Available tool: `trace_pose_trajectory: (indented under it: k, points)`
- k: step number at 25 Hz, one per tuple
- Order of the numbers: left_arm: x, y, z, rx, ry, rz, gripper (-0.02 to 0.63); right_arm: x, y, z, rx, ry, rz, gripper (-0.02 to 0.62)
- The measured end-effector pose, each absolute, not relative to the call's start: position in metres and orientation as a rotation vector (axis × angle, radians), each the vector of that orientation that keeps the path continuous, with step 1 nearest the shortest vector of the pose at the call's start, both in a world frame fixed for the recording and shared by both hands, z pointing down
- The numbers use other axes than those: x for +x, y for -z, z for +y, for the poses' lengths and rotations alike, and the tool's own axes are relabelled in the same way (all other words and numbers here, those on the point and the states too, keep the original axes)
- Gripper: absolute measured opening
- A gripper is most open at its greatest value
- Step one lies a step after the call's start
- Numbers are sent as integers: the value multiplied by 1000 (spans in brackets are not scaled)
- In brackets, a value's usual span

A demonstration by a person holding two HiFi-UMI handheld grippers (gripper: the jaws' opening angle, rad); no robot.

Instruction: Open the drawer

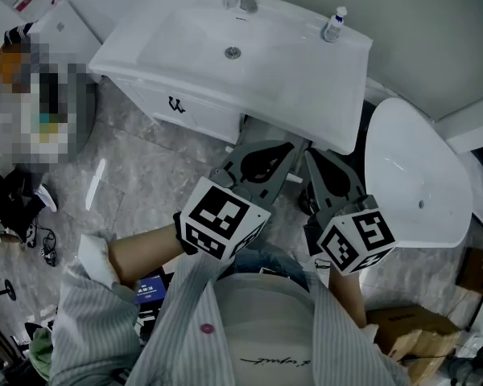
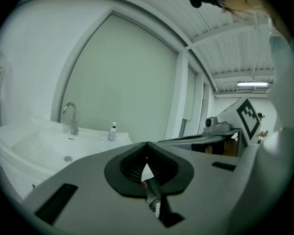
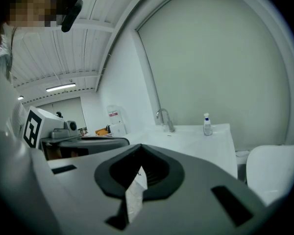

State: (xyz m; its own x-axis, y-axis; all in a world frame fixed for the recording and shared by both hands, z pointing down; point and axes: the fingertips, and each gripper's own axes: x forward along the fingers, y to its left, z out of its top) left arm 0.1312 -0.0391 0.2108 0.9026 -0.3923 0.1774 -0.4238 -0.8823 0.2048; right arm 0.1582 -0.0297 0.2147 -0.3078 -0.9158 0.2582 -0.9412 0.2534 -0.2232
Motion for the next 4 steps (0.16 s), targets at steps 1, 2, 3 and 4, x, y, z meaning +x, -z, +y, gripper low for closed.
trace_pose_trajectory:
  k: [1,2,3,4]
  points:
    - [131,-212,-39,2827,-196,-616,15,159,-216,-29,1805,-525,-2426,8]
    - [131,-213,-39,2824,-200,-616,15,159,-216,-29,1808,-531,-2426,8]
    - [131,-214,-39,2821,-205,-616,15,159,-216,-28,1808,-536,-2424,8]
    - [131,-215,-38,2818,-209,-615,15,159,-217,-28,1808,-540,-2423,8]
